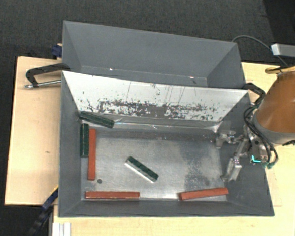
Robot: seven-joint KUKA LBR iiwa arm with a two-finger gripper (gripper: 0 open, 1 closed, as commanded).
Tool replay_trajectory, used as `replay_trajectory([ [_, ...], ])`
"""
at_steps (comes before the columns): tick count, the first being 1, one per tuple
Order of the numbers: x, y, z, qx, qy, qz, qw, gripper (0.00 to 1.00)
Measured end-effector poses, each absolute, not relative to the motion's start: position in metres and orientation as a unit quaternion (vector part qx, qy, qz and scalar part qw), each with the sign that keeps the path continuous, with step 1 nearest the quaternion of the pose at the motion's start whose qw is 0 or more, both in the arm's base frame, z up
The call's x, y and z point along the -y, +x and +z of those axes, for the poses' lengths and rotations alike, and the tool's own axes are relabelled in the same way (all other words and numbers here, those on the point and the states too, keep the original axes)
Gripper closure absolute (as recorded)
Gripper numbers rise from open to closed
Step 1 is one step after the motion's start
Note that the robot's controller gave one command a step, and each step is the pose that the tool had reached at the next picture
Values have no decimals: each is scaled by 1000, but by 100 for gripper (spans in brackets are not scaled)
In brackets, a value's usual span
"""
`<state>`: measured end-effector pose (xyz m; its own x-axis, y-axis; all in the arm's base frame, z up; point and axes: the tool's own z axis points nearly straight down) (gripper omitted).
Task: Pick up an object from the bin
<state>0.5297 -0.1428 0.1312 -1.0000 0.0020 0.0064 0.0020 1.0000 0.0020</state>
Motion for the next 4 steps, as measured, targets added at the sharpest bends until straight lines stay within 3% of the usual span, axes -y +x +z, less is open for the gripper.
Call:
replay_trajectory([
  [1,142,532,136,1000,0,0,-1,0],
  [3,94,514,107,999,40,-2,1,0],
  [4,107,507,102,994,-110,-1,0,0],
])
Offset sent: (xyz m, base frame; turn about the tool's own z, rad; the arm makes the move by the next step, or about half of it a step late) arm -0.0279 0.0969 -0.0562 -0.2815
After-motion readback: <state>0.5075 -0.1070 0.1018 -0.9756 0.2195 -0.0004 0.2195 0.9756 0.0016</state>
